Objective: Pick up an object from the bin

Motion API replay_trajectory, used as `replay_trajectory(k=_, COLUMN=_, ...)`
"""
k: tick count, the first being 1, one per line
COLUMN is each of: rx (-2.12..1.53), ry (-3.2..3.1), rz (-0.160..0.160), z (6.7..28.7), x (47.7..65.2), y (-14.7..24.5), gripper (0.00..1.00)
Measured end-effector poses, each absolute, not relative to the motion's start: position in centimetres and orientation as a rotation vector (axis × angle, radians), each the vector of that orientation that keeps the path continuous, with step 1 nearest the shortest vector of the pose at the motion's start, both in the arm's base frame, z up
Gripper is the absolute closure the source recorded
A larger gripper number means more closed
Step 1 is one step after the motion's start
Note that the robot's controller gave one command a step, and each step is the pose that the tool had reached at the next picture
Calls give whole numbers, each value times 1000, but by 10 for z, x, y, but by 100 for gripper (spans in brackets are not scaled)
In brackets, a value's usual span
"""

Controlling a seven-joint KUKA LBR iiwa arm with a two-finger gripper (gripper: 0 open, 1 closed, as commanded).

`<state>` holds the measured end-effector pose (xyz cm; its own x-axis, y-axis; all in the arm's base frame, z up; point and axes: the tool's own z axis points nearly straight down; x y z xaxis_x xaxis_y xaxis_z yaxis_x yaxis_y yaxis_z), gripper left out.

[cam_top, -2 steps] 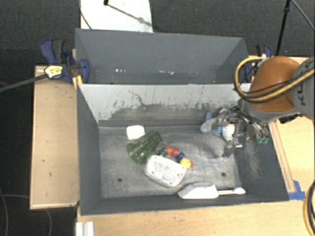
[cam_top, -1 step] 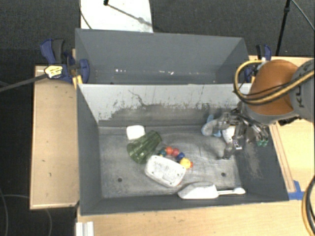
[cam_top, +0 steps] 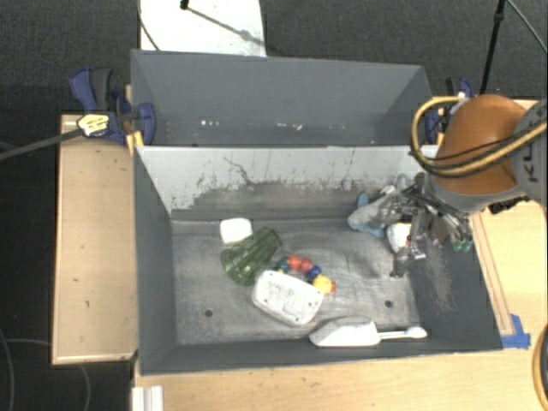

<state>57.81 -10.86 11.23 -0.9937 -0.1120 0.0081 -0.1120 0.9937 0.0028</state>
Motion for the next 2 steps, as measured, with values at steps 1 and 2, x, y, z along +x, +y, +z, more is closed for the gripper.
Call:
replay_trajectory(k=1, rx=355, ry=-3136, rz=6, z=135, x=586, y=-95, gripper=0)
replay_trajectory(k=2, rx=339, ry=-3129, rz=-7, z=86, x=588, y=-121, gripper=0)
